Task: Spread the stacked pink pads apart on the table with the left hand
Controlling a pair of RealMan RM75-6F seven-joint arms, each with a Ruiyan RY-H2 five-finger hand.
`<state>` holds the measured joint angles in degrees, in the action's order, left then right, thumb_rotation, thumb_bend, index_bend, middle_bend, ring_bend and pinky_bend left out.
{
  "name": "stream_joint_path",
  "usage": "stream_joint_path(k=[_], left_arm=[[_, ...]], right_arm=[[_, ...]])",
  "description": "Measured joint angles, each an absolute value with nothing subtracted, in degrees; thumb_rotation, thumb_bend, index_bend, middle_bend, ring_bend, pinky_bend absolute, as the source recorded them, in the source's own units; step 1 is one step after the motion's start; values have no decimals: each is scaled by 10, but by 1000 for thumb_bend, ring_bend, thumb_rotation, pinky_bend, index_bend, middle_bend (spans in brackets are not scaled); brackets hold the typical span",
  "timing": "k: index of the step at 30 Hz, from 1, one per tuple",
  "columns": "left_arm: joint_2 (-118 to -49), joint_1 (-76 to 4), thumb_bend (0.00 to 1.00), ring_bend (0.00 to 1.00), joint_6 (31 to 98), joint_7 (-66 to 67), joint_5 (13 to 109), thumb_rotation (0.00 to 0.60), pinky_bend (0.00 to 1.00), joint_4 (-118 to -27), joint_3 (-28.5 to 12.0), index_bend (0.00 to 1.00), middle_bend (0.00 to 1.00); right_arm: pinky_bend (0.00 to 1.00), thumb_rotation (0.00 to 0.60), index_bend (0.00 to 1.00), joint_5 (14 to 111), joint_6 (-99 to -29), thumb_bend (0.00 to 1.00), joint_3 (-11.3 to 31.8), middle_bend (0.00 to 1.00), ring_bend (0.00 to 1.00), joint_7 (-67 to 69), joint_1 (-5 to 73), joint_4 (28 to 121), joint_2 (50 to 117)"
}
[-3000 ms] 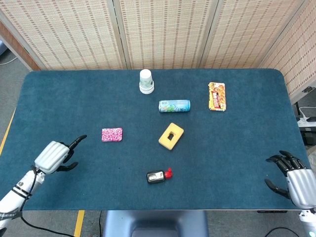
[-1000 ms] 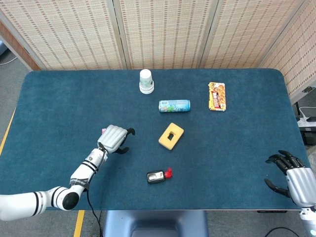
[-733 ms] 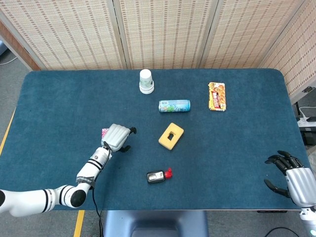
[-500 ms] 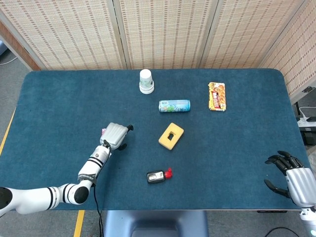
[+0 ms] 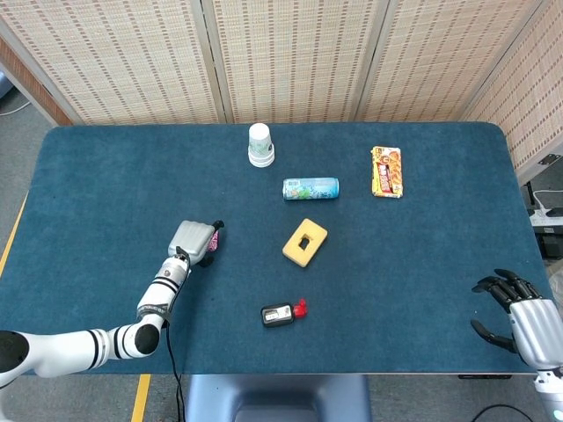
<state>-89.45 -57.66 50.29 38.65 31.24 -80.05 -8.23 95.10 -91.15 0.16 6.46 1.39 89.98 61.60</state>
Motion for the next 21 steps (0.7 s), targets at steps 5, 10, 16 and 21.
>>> stream_joint_path(k=[5, 10, 16, 21], left_arm=[[-903, -580, 288, 797, 526, 401, 294, 600, 730, -791, -82, 205, 713], [-910, -582, 288, 801, 536, 415, 268, 600, 730, -788, -86, 206, 713], [-910, -588, 292, 809, 545, 438, 226, 600, 737, -797, -89, 215, 717], [-915, -598, 294, 813, 566, 465, 178, 600, 744, -806, -99, 216, 719]], right_arm=[[301, 600, 392, 952, -909, 93, 0, 334, 187, 62, 15, 902, 615], [301, 600, 392, 952, -910, 93, 0, 333, 187, 64, 14, 901, 615], [301, 600, 392, 953, -908, 93, -1, 333, 187, 63, 15, 902, 615], [301, 600, 392, 953, -908, 92, -1, 333, 187, 63, 15, 901, 614]])
